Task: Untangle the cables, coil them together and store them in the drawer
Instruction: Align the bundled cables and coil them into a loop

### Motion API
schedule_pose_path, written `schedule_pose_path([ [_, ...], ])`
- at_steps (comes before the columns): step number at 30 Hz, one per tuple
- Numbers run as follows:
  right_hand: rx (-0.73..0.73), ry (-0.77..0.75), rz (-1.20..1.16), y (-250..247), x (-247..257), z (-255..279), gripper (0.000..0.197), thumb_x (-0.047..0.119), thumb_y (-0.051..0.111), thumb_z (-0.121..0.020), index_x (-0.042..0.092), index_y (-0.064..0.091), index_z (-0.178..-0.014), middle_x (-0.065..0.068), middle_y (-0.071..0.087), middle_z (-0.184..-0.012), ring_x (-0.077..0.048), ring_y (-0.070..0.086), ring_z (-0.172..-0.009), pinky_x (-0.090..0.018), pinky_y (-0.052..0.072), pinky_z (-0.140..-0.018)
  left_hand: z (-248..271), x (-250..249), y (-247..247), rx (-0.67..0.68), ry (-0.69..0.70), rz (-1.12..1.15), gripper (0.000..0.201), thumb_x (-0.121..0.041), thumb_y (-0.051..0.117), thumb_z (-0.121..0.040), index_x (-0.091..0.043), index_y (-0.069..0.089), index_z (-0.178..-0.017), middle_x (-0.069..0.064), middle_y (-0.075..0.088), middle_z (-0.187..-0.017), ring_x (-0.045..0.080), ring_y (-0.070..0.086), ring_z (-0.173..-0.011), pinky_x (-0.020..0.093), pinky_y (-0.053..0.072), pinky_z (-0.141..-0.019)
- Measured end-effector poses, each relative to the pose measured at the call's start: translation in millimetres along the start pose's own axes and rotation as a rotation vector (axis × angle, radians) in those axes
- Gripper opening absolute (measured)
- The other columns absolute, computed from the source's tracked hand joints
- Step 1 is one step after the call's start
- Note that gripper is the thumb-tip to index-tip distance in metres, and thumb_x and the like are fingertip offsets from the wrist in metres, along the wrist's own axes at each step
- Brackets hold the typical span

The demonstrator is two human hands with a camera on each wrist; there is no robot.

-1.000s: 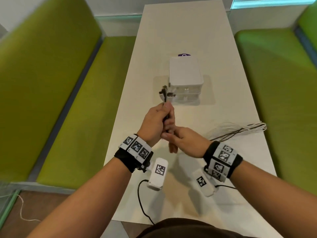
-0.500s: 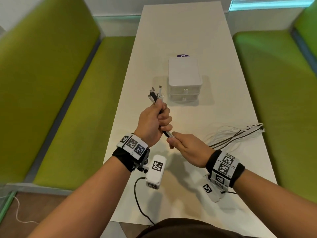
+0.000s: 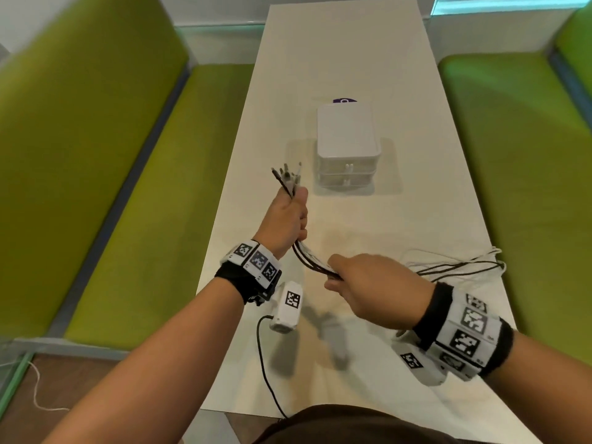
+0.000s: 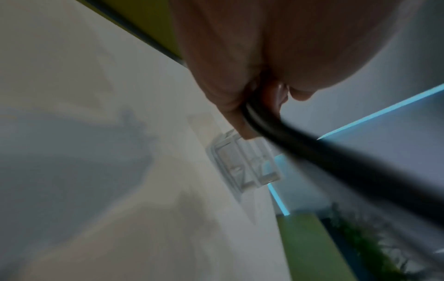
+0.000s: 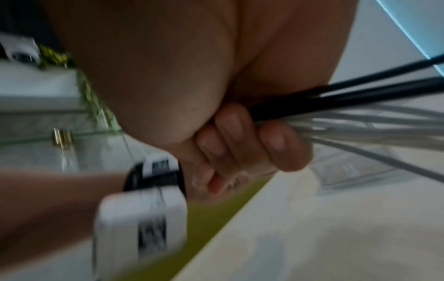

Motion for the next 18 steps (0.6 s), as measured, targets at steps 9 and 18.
schedule_pose_path([
  [9,-0.192,0.068,-0.238,-71,-42,-25,0.023,0.048,0.056,-0.098,0.030,0.063,-0.088,0.008,0.065,-0.080,-0.018,0.059,-0.077,-0.043,0.049,-0.072,49,46,55,0.506,-0.359,0.279,0.079,-0.093,0.051,-0.058,-0.018,0.052,-0.082,-0.002,0.040,-0.071,0.013,0.034,-0.062,0.022,0.034,-0.051],
  [18,-0.424,0.158,-0.620,-64,-47,-39,0.033,0.034,0.089,-0.072,0.024,0.060,-0.087,-0.002,0.070,-0.070,-0.019,0.063,-0.065,-0.035,0.051,-0.064,58,62,48,0.397,-0.422,0.321,0.016,-0.011,0.061,-0.088,-0.017,0.047,-0.082,0.006,0.054,-0.076,0.014,0.045,-0.066,0.020,0.038,-0.053],
])
Point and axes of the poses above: each hand's wrist, its own z-axis away from the middle knuckle, its own y-axis out of the palm, x = y × z, the point moved 7 cm from there along -z, towards the middle knuckle
